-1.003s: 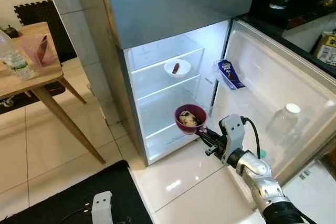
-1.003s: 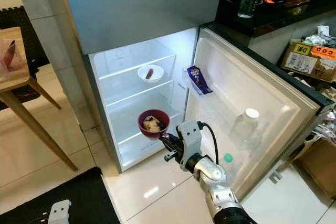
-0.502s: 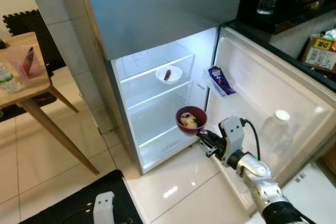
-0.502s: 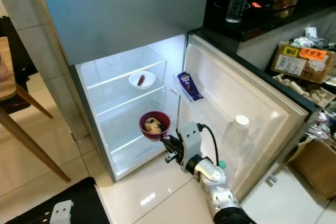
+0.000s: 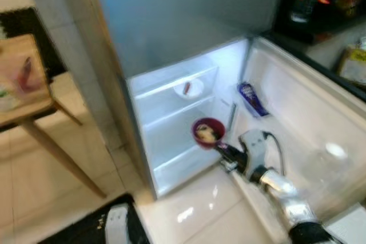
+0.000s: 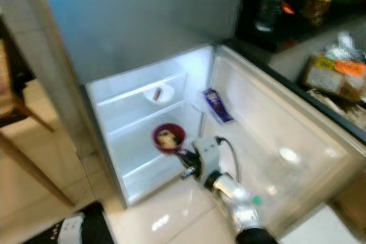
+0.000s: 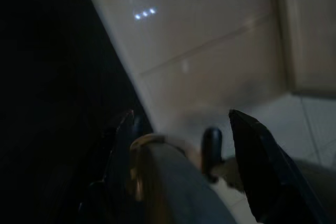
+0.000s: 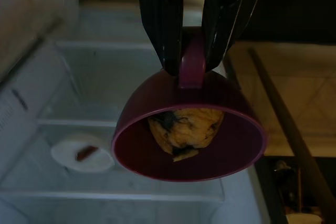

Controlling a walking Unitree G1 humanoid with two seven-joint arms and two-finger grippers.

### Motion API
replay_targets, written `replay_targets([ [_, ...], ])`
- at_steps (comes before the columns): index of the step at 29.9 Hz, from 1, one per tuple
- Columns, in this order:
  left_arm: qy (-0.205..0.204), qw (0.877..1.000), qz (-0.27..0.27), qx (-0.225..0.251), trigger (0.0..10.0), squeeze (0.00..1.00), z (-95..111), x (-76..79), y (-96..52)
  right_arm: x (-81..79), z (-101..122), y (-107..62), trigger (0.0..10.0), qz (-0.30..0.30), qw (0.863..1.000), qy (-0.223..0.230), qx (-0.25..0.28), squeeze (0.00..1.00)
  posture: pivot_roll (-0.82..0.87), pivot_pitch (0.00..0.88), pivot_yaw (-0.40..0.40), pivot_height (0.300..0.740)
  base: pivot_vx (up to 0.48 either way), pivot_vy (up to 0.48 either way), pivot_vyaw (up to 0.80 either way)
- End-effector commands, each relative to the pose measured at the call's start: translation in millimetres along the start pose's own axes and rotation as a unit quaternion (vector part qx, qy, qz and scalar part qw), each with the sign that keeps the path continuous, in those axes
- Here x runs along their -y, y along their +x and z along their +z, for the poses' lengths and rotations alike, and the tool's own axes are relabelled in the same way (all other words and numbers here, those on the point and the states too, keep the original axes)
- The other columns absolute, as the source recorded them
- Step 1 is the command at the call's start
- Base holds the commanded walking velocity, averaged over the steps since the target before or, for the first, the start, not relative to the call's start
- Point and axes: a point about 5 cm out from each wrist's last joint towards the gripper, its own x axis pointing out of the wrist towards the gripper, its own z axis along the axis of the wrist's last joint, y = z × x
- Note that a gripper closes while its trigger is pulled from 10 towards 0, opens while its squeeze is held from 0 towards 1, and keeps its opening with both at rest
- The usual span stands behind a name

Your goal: Restocking fridge

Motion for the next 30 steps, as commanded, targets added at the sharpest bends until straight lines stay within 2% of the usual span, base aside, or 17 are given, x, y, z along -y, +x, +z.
replay_targets([
  [1,0.005,1.000,-0.003,-0.002,10.0,0.00,2.6,2.9,1.7,0.6,3.1,-0.3,10.0,0.003,1.000,-0.009,0.011,0.00,-0.04,0.002,0.011,0.740,0.300,0.000,0.00],
  [30,0.015,1.000,-0.013,-0.006,10.0,0.00,0.8,6.5,2.5,-0.5,3.0,-0.3,10.0,0.004,1.000,-0.007,0.018,0.00,-0.04,0.007,0.018,0.740,0.291,0.000,0.00],
])
